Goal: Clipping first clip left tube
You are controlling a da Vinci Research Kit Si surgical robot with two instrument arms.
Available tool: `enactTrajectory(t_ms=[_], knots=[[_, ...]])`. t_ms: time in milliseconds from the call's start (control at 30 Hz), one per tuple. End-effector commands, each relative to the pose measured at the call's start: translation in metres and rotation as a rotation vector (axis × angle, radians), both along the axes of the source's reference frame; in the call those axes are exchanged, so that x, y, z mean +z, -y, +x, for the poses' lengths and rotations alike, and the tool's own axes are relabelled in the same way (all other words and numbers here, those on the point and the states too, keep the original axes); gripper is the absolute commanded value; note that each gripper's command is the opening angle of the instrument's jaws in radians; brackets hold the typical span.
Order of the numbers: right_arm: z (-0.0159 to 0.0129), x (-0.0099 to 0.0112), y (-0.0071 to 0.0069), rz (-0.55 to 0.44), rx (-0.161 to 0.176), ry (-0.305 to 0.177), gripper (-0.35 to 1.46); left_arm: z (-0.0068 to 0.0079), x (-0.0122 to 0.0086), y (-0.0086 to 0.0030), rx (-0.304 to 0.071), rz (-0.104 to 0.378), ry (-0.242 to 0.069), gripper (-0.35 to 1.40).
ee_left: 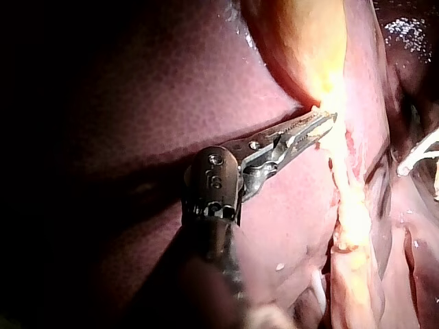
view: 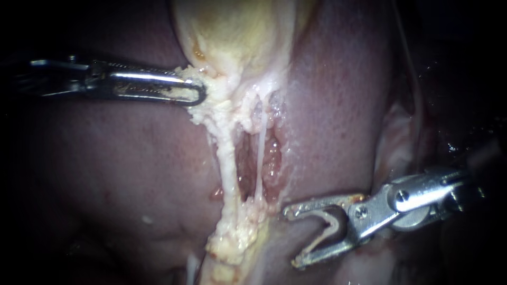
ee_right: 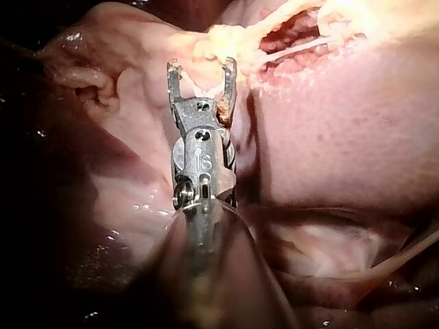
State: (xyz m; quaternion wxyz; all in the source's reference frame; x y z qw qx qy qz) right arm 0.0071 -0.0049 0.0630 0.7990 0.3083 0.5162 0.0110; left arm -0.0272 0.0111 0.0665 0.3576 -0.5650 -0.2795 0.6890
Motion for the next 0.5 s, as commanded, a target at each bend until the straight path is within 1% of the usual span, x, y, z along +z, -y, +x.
enactTrajectory(t_ms=[33,100,167,200,233,367,433,500], knots=[[0.0000,0.0000,0.0000,-0.001,0.000,0.000,0.50,0.0003,-0.0002,-0.0002,0.001,0.002,0.002,-0.35],[-0.0001,0.0000,0.0000,0.004,0.001,0.003,0.50,0.0011,-0.0008,-0.0007,0.006,0.008,0.007,-0.35],[-0.0001,0.0000,0.0000,0.004,0.001,0.003,0.50,0.0025,-0.0020,-0.0016,-0.002,0.014,-0.002,-0.35],[-0.0001,0.0000,0.0001,0.004,0.001,0.003,0.50,0.0033,-0.0026,-0.0021,-0.010,0.016,0.000,-0.35],[-0.0001,0.0000,0.0001,0.004,0.001,0.003,0.50,0.0043,-0.0034,-0.0027,-0.023,0.019,0.006,-0.35],[-0.0001,0.0000,0.0001,0.004,0.001,0.002,0.50,0.0071,-0.0058,-0.0045,-0.057,-0.005,0.014,-0.35],[-0.0001,0.0000,0.0000,0.004,0.001,0.003,0.50,0.0078,-0.0064,-0.0050,-0.065,-0.007,0.018,-0.35],[-0.0001,0.0000,0.0000,0.004,0.001,0.003,0.50,0.0081,-0.0066,-0.0051,-0.068,-0.011,0.014,-0.35]])
